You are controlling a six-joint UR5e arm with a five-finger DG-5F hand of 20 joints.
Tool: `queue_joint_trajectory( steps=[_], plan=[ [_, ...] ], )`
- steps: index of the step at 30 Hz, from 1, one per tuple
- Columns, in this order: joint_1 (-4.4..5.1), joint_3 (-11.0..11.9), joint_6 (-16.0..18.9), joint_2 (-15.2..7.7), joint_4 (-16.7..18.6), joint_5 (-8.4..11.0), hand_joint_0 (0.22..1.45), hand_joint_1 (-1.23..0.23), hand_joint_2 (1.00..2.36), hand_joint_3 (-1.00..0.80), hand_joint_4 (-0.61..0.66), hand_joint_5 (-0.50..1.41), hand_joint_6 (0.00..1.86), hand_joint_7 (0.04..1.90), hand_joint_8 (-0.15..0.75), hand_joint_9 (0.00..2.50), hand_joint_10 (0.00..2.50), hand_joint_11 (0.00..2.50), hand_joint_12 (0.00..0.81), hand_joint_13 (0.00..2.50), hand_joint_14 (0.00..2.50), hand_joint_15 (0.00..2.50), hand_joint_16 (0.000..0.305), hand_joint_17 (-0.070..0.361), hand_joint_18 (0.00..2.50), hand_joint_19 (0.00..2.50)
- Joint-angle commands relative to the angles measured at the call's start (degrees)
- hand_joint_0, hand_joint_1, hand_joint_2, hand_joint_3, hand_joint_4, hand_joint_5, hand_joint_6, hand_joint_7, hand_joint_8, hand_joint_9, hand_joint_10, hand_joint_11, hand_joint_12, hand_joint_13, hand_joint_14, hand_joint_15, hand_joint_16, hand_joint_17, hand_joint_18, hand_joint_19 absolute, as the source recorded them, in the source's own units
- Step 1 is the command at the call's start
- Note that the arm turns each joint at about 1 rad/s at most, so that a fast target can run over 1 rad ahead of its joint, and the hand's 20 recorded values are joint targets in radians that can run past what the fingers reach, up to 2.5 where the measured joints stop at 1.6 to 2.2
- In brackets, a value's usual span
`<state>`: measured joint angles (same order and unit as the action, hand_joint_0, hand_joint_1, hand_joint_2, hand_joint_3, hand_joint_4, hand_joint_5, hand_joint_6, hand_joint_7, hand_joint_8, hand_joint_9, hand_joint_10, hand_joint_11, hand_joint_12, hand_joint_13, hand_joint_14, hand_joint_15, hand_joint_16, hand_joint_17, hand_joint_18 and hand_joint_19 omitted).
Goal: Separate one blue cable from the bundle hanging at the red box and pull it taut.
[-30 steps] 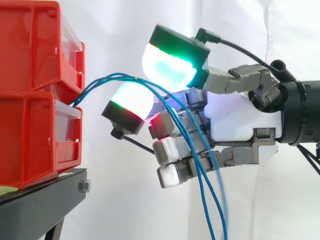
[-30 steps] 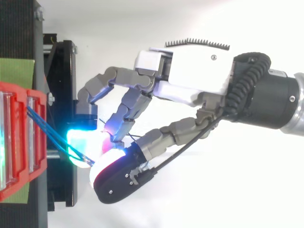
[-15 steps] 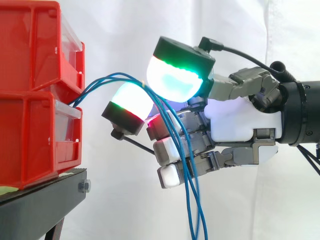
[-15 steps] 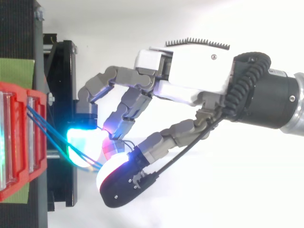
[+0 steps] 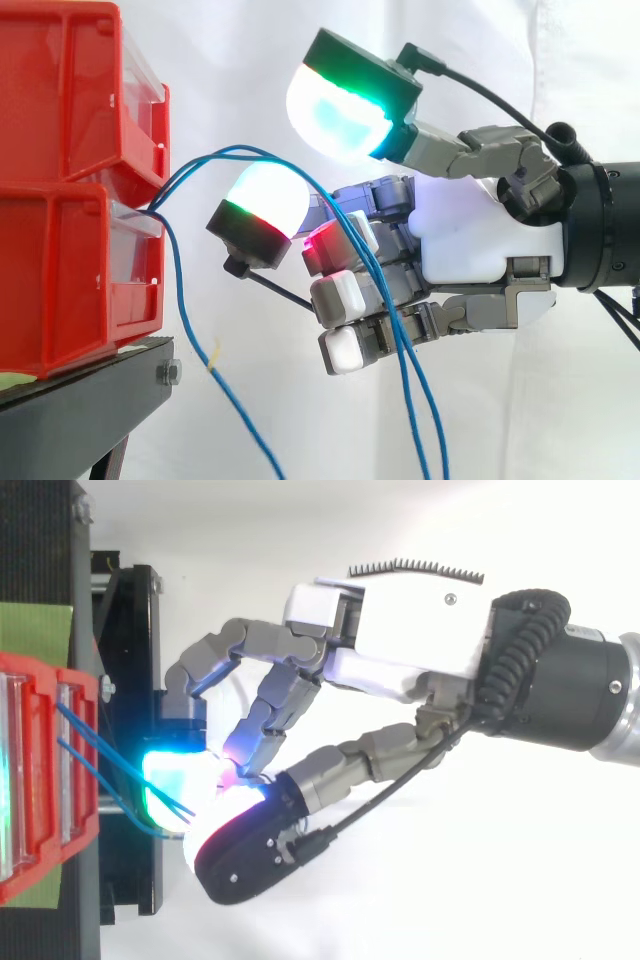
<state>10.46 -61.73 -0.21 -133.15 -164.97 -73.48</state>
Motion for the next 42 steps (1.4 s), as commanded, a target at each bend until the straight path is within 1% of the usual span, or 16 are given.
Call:
queue_joint_trajectory(
  steps=[1,6,8,10,13,19,20,25,26,27,29,31,33,35,38,42],
  plan=[
    [0.0,0.03,0.12,0.0,0.0,0.01,0.66,-0.75,1.0,-0.47,0.06,-0.17,0.93,1.0,0.367,1.19,0.02,1.11,0.365,1.14,0.02,0.74,0.039,0.088,0.89,0.64],
    [0.0,-0.05,0.21,0.0,-0.09,0.01,0.7,-0.83,1.02,-0.24,-0.01,-0.18,0.95,1.15,0.374,1.18,0.02,1.11,0.368,1.14,0.02,0.74,0.04,0.091,0.9,0.64],
    [0.0,0.03,0.21,0.0,-0.09,0.01,0.71,-0.85,1.02,-0.22,-0.03,-0.19,0.96,1.12,0.366,1.17,0.02,1.12,0.365,1.14,0.02,0.74,0.04,0.091,0.9,0.64],
    [0.0,-0.05,0.21,0.0,-0.09,0.09,0.72,-0.86,1.02,-0.23,-0.03,-0.19,0.97,1.07,0.366,1.16,0.01,1.12,0.367,1.14,0.02,0.74,0.04,0.091,0.9,0.64],
    [0.0,-0.05,0.21,0.0,-0.18,0.09,0.75,-0.88,1.02,-0.26,-0.04,-0.19,0.97,1.08,0.359,1.16,0.01,1.16,0.36,1.15,0.02,0.77,0.04,0.089,0.9,0.64],
    [0.0,-0.05,1.09,0.0,-0.18,0.36,0.81,-0.87,1.0,-0.45,-0.03,-0.2,0.97,1.04,0.345,1.19,0.01,1.22,0.353,1.18,0.02,0.84,0.037,0.084,0.88,0.64],
    [0.09,-0.14,1.7,0.0,-0.18,0.53,0.82,-0.88,1.0,-0.5,-0.03,-0.2,0.97,1.0,0.347,1.2,0.01,1.26,0.348,1.19,0.03,0.88,0.036,0.082,0.88,0.63],
    [0.09,-0.67,3.55,0.0,-0.53,0.8,0.79,-0.92,1.0,-0.5,0.02,-0.19,0.96,0.99,0.33,1.29,0.0,1.47,0.345,1.28,0.03,1.01,0.034,0.076,0.91,0.58],
    [0.09,-0.76,3.72,0.0,-0.53,0.71,0.78,-0.92,1.0,-0.5,0.03,-0.18,0.96,0.98,0.319,1.3,0.05,1.52,0.341,1.29,0.02,1.05,0.033,0.075,0.91,0.58],
    [0.09,-0.85,3.99,0.0,-0.53,0.8,0.77,-0.91,1.0,-0.5,0.04,-0.18,0.96,0.99,0.313,1.29,0.2,1.5,0.339,1.3,0.03,1.08,0.033,0.075,0.91,0.59],
    [0.18,-0.85,5.39,0.0,-0.53,0.8,0.76,-0.91,1.0,-0.5,0.04,-0.18,0.96,0.99,0.306,1.28,0.36,1.52,0.333,1.33,0.03,1.16,0.033,0.074,0.91,0.59],
    [0.09,-0.85,5.48,0.0,-0.53,0.8,0.76,-0.91,1.0,-0.5,0.05,-0.18,0.96,1.0,0.298,1.24,0.69,1.46,0.33,1.35,0.03,1.24,0.033,0.075,0.91,0.61],
    [0.09,-0.85,5.66,0.0,-0.53,0.8,0.74,-0.91,1.0,-0.5,0.05,-0.18,0.96,0.97,0.302,1.24,0.72,1.47,0.329,1.35,0.02,1.25,0.034,0.077,0.91,0.62],
    [0.09,-0.93,5.75,0.0,-0.53,0.8,0.7,-0.89,1.0,-0.5,0.07,-0.18,0.96,0.96,0.304,1.21,0.65,1.46,0.331,1.35,0.02,1.26,0.035,0.079,0.92,0.63],
    [0.09,-0.85,5.83,0.0,-0.53,0.71,0.64,-0.83,1.0,-0.5,0.09,-0.19,0.94,0.95,0.335,1.27,0.01,1.53,0.343,1.27,0.03,1.06,0.037,0.082,0.91,0.63],
    [0.18,-0.85,5.83,0.0,-0.35,0.71,0.63,-0.74,1.0,-0.5,0.09,-0.18,0.94,0.97,0.358,1.2,0.01,1.31,0.361,1.2,0.03,0.92,0.04,0.089,0.9,0.63]
  ],
)
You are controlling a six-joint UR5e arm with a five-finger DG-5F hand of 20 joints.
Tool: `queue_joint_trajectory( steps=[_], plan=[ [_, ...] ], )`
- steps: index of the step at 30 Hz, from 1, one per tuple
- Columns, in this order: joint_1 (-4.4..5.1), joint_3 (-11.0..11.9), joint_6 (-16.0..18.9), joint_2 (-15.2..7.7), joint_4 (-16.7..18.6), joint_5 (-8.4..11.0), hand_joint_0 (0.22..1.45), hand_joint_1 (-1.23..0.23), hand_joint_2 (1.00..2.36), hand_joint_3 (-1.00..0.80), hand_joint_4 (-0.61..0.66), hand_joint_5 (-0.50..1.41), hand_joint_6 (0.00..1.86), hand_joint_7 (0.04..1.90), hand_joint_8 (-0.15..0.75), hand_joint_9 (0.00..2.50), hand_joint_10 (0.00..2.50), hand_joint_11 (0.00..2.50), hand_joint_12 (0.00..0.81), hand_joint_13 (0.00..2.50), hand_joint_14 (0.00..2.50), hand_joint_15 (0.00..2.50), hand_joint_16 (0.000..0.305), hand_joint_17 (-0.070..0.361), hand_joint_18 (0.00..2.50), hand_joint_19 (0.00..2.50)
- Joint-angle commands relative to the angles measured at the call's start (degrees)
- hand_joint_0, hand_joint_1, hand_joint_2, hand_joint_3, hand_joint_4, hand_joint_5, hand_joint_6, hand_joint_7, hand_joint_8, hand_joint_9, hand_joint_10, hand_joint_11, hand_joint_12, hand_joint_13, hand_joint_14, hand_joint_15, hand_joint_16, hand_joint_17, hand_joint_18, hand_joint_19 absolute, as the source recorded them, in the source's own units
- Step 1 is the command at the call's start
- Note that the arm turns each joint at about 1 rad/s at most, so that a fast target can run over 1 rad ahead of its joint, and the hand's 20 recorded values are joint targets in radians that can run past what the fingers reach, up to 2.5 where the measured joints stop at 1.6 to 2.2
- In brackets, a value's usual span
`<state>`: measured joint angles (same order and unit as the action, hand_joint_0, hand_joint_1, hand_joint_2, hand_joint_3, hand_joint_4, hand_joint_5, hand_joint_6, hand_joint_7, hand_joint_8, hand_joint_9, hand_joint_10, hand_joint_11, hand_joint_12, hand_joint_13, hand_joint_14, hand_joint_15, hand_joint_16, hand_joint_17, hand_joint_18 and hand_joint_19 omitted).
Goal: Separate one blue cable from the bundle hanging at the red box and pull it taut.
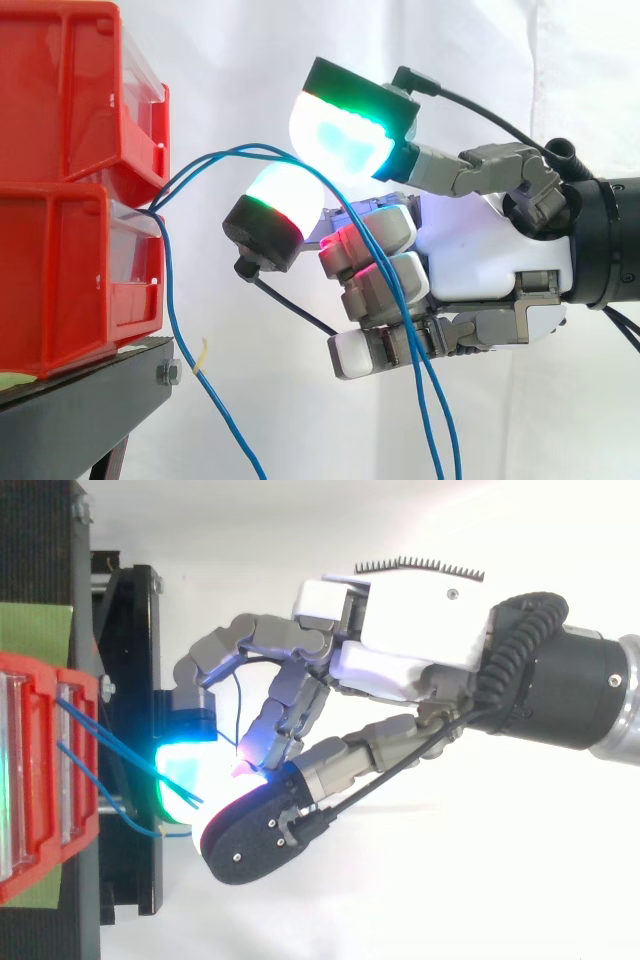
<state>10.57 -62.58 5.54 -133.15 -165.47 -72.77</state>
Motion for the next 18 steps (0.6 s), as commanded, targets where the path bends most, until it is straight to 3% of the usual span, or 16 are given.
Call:
queue_joint_trajectory(
  steps=[1,7,12,18],
  plan=[
    [0.07,0.0,0.08,0.0,0.15,-0.01,0.65,-0.73,1.0,-0.5,0.09,-0.18,0.94,0.98,0.359,1.15,0.01,1.21,0.365,1.13,0.02,0.83,0.041,0.092,0.89,0.63],
    [0.07,0.0,0.35,0.0,0.24,-0.01,0.73,-0.87,1.01,-0.41,0.07,-0.22,0.93,0.97,0.338,0.89,0.02,0.9,0.369,0.87,0.02,0.59,0.046,0.104,0.82,0.58],
    [0.16,-0.09,1.23,0.0,0.24,-0.01,0.76,-0.93,1.0,-0.5,0.1,-0.21,0.92,0.93,0.338,0.86,0.02,0.9,0.375,0.82,0.02,0.56,0.048,0.108,0.8,0.54],
    [0.07,-0.09,1.31,0.0,0.24,-0.01,0.7,-0.99,1.0,-0.5,0.09,-0.2,0.93,0.95,0.339,0.88,0.02,0.93,0.373,0.8,0.02,0.56,0.049,0.11,0.79,0.54]
  ],
)
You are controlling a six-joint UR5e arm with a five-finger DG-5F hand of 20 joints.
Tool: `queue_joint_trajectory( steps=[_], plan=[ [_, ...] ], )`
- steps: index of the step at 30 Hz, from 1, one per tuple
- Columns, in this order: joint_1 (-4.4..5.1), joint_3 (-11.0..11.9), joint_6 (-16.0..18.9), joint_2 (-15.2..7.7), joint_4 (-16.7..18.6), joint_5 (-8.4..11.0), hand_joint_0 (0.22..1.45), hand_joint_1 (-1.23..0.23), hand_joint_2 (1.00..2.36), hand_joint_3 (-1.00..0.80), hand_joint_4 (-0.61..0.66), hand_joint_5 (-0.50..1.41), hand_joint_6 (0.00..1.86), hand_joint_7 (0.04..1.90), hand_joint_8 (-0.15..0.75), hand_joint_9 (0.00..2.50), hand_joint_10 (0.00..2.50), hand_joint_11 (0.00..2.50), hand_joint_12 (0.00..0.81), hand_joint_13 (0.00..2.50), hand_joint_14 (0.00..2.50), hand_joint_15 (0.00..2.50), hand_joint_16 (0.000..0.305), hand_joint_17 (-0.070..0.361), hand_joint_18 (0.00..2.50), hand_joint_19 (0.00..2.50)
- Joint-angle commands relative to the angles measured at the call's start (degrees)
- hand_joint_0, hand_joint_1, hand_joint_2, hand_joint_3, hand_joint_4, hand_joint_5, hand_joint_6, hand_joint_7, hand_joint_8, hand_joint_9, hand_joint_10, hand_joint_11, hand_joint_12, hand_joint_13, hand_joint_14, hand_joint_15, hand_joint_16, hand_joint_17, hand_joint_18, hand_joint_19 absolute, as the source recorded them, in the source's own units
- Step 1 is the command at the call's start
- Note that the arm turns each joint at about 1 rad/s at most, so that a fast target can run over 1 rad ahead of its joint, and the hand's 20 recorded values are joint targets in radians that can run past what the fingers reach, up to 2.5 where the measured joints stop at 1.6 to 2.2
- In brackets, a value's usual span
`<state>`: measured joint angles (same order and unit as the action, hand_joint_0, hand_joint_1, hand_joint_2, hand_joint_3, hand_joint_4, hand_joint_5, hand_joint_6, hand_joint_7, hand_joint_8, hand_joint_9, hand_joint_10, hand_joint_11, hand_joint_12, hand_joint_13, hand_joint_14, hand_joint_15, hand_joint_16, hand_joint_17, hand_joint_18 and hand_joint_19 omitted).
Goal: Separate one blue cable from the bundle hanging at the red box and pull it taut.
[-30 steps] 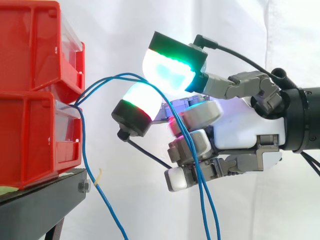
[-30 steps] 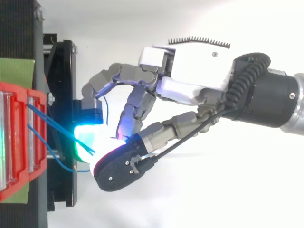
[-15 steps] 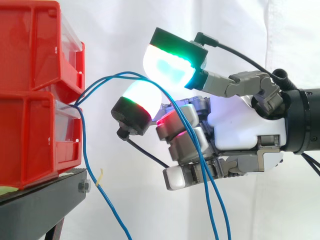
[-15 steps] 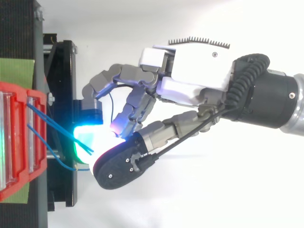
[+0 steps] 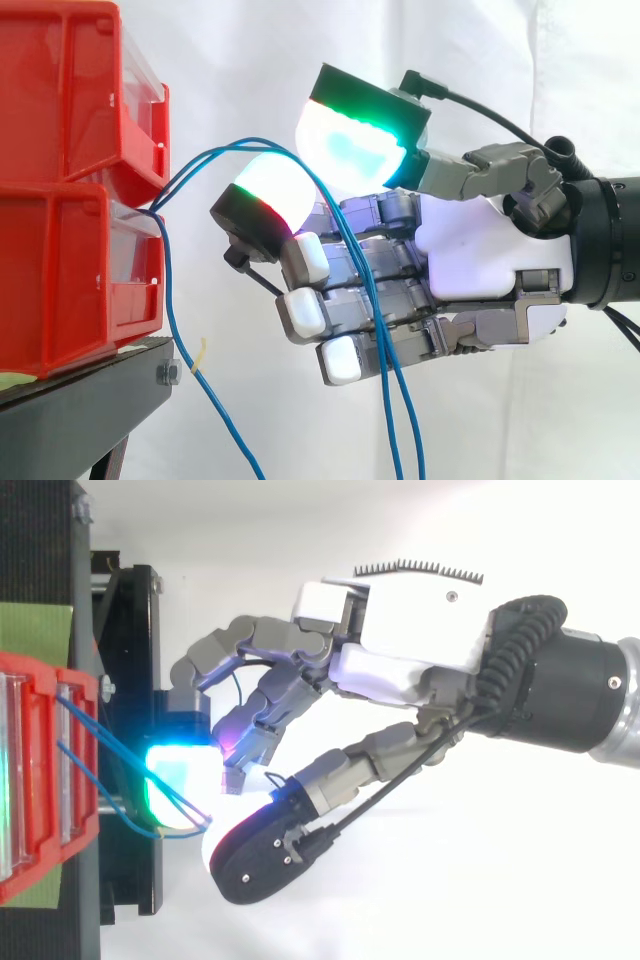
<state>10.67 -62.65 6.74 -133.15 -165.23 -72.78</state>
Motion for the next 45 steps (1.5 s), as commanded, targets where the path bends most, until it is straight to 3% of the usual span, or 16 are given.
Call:
queue_joint_trajectory(
  steps=[1,5,6,9,12,18,33,34,37,45],
  plan=[
    [-0.04,-0.02,0.11,0.0,0.0,0.0,0.67,-0.99,1.0,-0.5,0.09,-0.2,0.93,0.96,0.342,0.89,0.02,0.95,0.372,0.8,0.02,0.56,0.049,0.11,0.79,0.55],
    [0.05,-0.02,0.11,0.0,0.09,0.0,0.53,-0.92,1.0,-0.5,0.11,-0.18,0.92,0.96,0.364,0.94,0.02,0.95,0.386,0.81,0.02,0.58,0.052,0.116,0.8,0.58],
    [0.05,-0.02,0.11,0.0,0.0,0.0,0.5,-0.84,1.0,-0.5,0.11,-0.17,0.92,0.96,0.376,0.96,0.02,0.94,0.396,0.82,0.02,0.57,0.054,0.121,0.81,0.58],
    [0.05,-0.02,0.11,0.0,0.09,0.0,0.52,-0.68,1.0,-0.5,0.11,-0.16,0.9,0.98,0.379,1.01,0.02,0.93,0.398,0.84,0.02,0.58,0.053,0.118,0.82,0.6],
    [0.05,-0.02,0.11,-0.09,0.09,0.0,0.55,-0.6,1.0,-0.5,0.1,-0.16,0.9,1.0,0.371,1.04,0.02,0.95,0.391,0.85,0.02,0.58,0.051,0.115,0.81,0.62],
    [0.14,-0.02,0.11,0.0,0.0,0.0,0.6,-0.69,1.0,-0.5,0.13,-0.2,0.92,0.95,0.362,1.09,0.02,1.15,0.388,1.0,0.02,0.72,0.05,0.112,0.83,0.63],
    [0.14,-0.02,1.52,0.0,-0.26,0.09,0.6,-0.67,1.0,-0.5,0.16,-0.22,0.92,0.9,0.385,1.05,0.01,1.08,0.381,1.12,0.02,0.77,0.046,0.104,0.86,0.59],
    [0.14,-0.02,1.52,0.0,-0.26,0.09,0.6,-0.66,1.0,-0.5,0.17,-0.22,0.92,0.89,0.39,1.05,0.01,1.09,0.371,1.27,0.03,0.88,0.046,0.104,0.86,0.59],
    [0.14,-0.02,2.13,0.0,-0.44,0.09,0.6,-0.65,1.0,-0.5,0.17,-0.22,0.92,0.89,0.38,1.05,0.02,1.09,0.345,1.4,0.02,1.06,0.045,0.101,0.88,0.59],
    [0.31,-0.1,3.01,0.0,-0.62,0.09,0.6,-0.65,1.0,-0.5,0.17,-0.22,0.92,0.89,0.368,0.96,0.01,1.06,0.361,1.36,0.02,1.02,0.046,0.102,0.88,0.59]
  ],
)
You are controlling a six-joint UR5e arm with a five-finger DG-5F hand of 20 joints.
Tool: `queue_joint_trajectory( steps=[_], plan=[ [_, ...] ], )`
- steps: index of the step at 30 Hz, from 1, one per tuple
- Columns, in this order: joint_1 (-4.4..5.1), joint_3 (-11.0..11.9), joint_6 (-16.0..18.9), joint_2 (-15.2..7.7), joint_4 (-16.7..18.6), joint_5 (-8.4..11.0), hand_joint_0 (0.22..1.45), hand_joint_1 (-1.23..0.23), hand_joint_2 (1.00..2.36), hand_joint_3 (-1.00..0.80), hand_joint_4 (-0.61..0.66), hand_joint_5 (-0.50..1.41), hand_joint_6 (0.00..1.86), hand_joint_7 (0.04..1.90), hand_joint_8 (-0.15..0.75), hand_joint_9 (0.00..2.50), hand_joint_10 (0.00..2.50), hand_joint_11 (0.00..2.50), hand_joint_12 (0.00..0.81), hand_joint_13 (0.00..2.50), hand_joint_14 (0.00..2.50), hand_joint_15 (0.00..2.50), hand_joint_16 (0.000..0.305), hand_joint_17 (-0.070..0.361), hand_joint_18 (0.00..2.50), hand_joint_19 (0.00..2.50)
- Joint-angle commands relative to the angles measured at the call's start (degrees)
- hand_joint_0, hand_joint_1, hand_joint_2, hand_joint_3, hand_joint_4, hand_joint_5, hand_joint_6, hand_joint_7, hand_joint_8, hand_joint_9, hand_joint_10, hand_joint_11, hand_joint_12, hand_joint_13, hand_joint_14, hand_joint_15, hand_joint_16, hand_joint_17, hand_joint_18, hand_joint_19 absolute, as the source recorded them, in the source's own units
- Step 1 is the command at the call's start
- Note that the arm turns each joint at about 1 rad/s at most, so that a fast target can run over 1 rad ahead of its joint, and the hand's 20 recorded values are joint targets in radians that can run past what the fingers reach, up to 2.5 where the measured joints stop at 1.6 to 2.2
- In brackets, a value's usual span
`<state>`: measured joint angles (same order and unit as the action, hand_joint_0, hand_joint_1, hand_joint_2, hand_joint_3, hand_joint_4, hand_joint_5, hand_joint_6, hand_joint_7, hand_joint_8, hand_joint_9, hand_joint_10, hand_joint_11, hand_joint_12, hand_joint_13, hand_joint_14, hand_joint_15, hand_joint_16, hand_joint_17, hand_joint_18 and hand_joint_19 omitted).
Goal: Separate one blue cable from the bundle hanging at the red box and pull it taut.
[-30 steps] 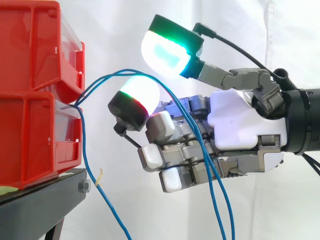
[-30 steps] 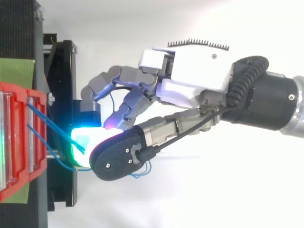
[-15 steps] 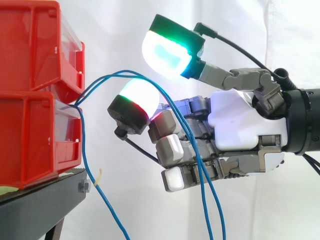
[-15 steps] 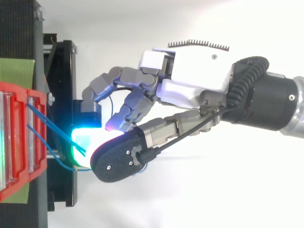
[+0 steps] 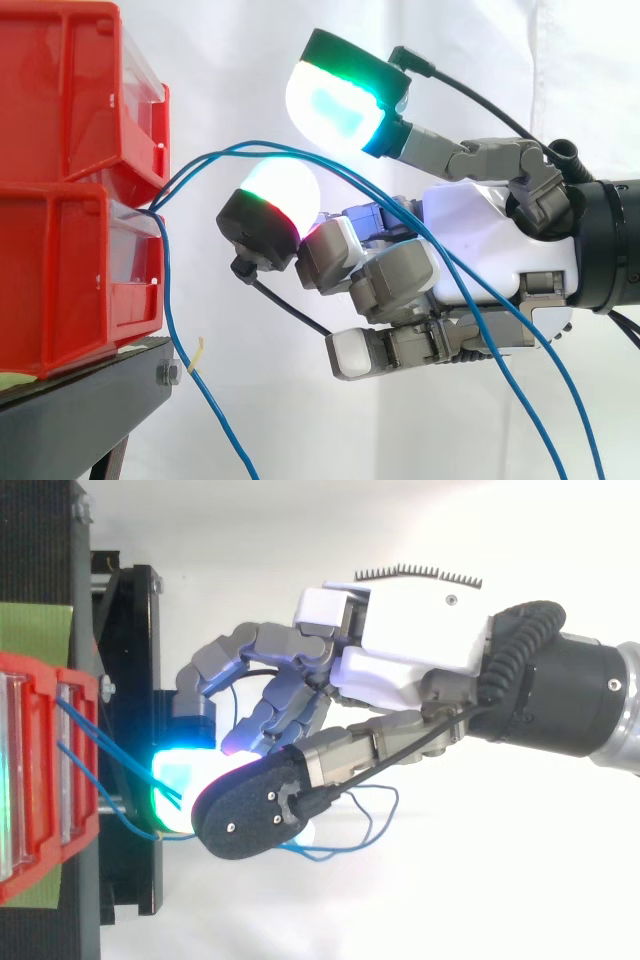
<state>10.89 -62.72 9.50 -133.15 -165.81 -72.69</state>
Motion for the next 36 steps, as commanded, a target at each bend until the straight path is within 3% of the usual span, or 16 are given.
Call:
queue_joint_trajectory(
  steps=[1,14,21,36],
  plan=[
    [0.0,-0.03,0.26,0.0,-0.04,0.0,0.6,-0.65,1.0,-0.5,0.17,-0.22,0.92,0.88,0.37,0.96,0.01,1.06,0.356,1.36,0.02,1.02,0.046,0.103,0.88,0.59],
    [0.27,-0.03,0.43,0.0,0.05,0.09,0.6,-0.65,1.0,-0.5,0.18,-0.23,0.92,0.87,0.365,0.93,0.01,1.03,0.322,1.43,0.02,1.21,0.049,0.11,0.9,0.66],
    [0.44,-0.03,1.14,0.0,-0.04,0.35,0.61,-0.76,1.0,-0.5,0.18,-0.23,0.92,0.86,0.359,0.92,0.01,1.05,0.302,1.5,0.01,1.42,0.052,0.117,0.94,0.7],
    [0.53,0.05,1.84,0.0,-0.21,0.26,0.72,-0.91,1.0,-0.5,0.19,-0.24,0.92,0.83,0.353,0.94,0.01,1.13,0.299,1.54,0.09,1.52,0.051,0.115,1.01,0.74]
  ],
)
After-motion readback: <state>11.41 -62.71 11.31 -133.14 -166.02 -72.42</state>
